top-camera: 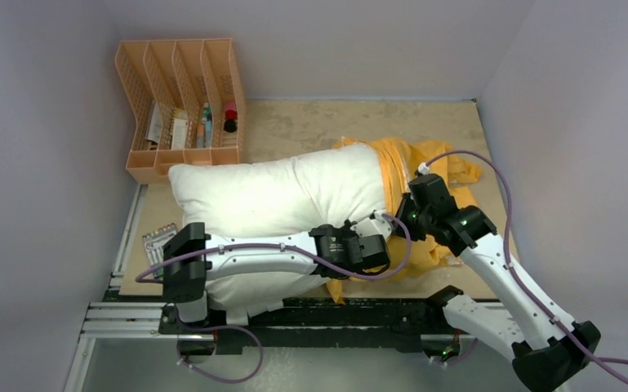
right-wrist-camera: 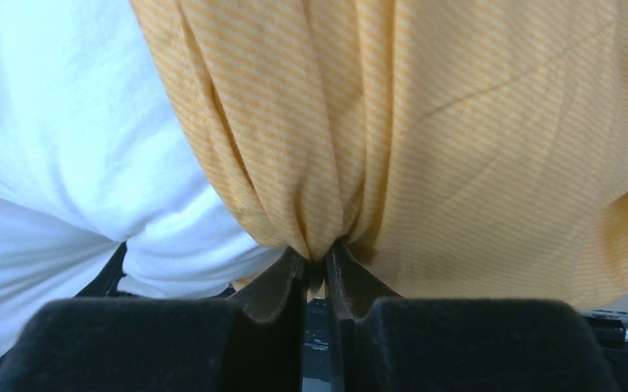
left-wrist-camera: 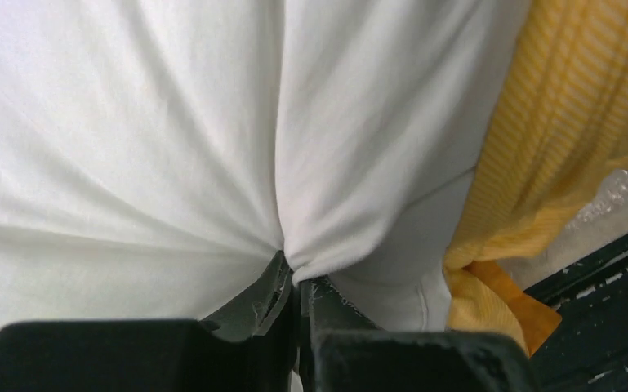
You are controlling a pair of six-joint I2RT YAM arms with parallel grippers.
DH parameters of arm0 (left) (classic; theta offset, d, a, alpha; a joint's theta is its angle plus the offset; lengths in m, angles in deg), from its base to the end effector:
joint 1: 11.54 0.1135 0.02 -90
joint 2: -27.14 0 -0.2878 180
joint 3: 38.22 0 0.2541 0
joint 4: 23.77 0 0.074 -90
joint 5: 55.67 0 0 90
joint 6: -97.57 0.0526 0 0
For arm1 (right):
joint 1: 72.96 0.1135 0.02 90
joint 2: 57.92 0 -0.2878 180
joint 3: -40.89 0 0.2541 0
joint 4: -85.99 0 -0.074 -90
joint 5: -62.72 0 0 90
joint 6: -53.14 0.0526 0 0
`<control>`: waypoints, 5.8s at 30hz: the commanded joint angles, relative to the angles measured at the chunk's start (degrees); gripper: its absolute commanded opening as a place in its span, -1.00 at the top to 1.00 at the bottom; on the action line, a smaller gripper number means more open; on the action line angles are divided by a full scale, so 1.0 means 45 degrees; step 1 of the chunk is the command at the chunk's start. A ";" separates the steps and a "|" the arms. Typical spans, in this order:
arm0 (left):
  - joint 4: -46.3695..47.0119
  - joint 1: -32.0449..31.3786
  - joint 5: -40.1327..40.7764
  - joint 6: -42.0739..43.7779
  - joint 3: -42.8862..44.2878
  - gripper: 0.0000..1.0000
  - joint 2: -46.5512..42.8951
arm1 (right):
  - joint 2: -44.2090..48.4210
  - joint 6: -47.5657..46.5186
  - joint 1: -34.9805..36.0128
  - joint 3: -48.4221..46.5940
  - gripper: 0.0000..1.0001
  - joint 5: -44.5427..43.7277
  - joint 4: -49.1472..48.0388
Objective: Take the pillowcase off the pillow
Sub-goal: Remove the pillow from the pillowcase.
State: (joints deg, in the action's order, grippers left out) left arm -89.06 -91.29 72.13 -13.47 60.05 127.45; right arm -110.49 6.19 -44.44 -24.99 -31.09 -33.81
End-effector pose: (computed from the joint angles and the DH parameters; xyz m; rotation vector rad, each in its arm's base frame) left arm 0.0976 -0.3583 0.2810 1.0276 2.1614 0.1524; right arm 0.1588 0.0823 0.3082 0.3415 2.4243 0.4994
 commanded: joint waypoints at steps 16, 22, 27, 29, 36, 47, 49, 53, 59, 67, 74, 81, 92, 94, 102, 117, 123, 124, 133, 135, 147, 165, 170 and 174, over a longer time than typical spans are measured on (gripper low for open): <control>0.0684 0.4313 -0.0465 -0.2929 -0.2381 1.00 -0.4435 | -0.0708 -0.3387 -0.2941 -0.1789 0.65 0.2334 -0.0584; 0.0766 0.4359 -0.0342 -0.2701 -0.1566 1.00 -0.4162 | -0.0131 -0.2511 -0.3025 -0.1845 -0.81 -0.1219 0.0998; 0.0804 0.4371 -0.0481 -0.2712 -0.1188 1.00 -0.3928 | -0.0173 -0.0024 -0.3675 -0.0860 -0.98 -0.2663 0.1860; 0.0836 0.4371 -0.0452 -0.2812 -0.1318 1.00 -0.4001 | -0.0007 0.0303 -0.4517 -0.0022 -0.98 -0.1925 0.0990; 0.1124 0.4485 -0.0588 -0.2755 -0.1345 1.00 -0.3912 | 0.0647 0.3539 -0.6205 0.0598 -0.95 -0.1512 0.0454; 0.1811 0.5190 -0.1176 -0.2561 -0.0592 1.00 -0.3417 | 0.0923 0.7432 -0.6311 0.1198 -0.95 0.0388 0.2586; 0.1704 0.5248 -0.1189 -0.2521 -0.0281 1.00 -0.3269 | 0.1240 0.7846 -0.6299 0.2142 -0.96 0.0979 0.1708; 0.1675 0.5277 -0.1350 -0.2435 0.0016 1.00 -0.3190 | 0.1881 0.8676 -0.6311 0.4430 -0.98 0.2992 -0.1818; 0.1523 0.5280 -0.1548 -0.2552 -0.0355 1.00 -0.3584 | 0.0410 0.8838 -0.6299 0.3682 -0.59 0.1610 -0.2500; 0.1140 0.5313 -0.1366 -0.3121 -0.1842 1.00 -0.4930 | 0.0038 0.5883 -0.6656 0.0326 1.00 -0.3025 -0.1683; 0.0205 0.5572 -0.0885 -0.4130 -0.3943 1.00 -0.6524 | -0.0927 0.1922 -0.7914 -0.3782 1.00 -0.6239 -0.0947; -0.0788 0.5763 -0.0422 -0.4815 -0.4805 1.00 -0.7885 | -0.2050 0.0619 -0.8464 -0.5402 1.00 -0.4688 -0.1198; 0.1197 0.5746 -0.2405 -0.4273 -0.4795 1.00 -0.7624 | -0.2001 -0.2040 -0.8465 -0.2309 0.12 0.4839 -0.3272; 0.1239 0.5734 -0.2443 -0.4223 -0.4782 1.00 -0.7513 | -0.1982 -0.2123 -0.8393 -0.1338 -0.14 0.6348 -0.3398; 0.1374 0.5745 -0.2755 -0.4113 -0.4761 1.00 -0.7299 | -0.2332 -0.0803 -0.5873 0.1421 -0.70 0.8299 -0.6155; 0.1453 0.5748 -0.2591 -0.4396 -0.4761 1.00 -0.7389 | -0.3335 -0.1592 -0.4221 -0.0011 -0.71 0.9669 -0.7855; 0.1439 0.5738 -0.2581 -0.4420 -0.4752 1.00 -0.7367 | -0.3421 -0.1992 -0.3500 -0.0347 -0.02 0.7173 -0.6922; 0.1397 0.5746 -0.2570 -0.4409 -0.4745 1.00 -0.7377 | -0.3359 -0.2157 -0.3504 -0.0606 0.16 0.6043 -0.6275; 0.0754 0.5748 -0.1861 -0.4474 -0.4811 1.00 -0.7469 | -0.2267 -0.3435 -0.3735 -0.3717 1.00 -0.2291 -0.2513; 0.0728 0.5744 -0.1838 -0.4466 -0.4872 1.00 -0.7533 | -0.2365 -0.3699 -0.4082 -0.4440 1.00 -0.3375 -0.1912; 0.0295 0.5748 -0.1374 -0.4641 -0.5016 1.00 -0.7959 | -0.1382 -0.4773 -0.5055 -0.6666 1.00 -0.5210 -0.2720; 0.3277 0.2770 -0.1878 -0.0343 -0.0315 -0.27 -0.4777 | -0.1038 -0.3389 -0.5067 -0.3565 1.00 0.0640 -0.2957; 0.4253 0.1435 -0.2853 0.1773 0.0612 -0.39 -0.2452 | -0.0698 -0.3061 -0.5067 -0.3520 1.00 -0.0265 -0.2646; 0.3301 0.1096 -0.3548 0.2744 0.2107 -0.47 -0.0393 | -0.0121 -0.2984 -0.5067 -0.3408 1.00 -0.0982 -0.2874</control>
State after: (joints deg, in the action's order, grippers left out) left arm -72.98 -85.58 59.15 -9.23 63.99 119.32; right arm -114.89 -8.94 -66.72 -39.42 -30.22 -42.53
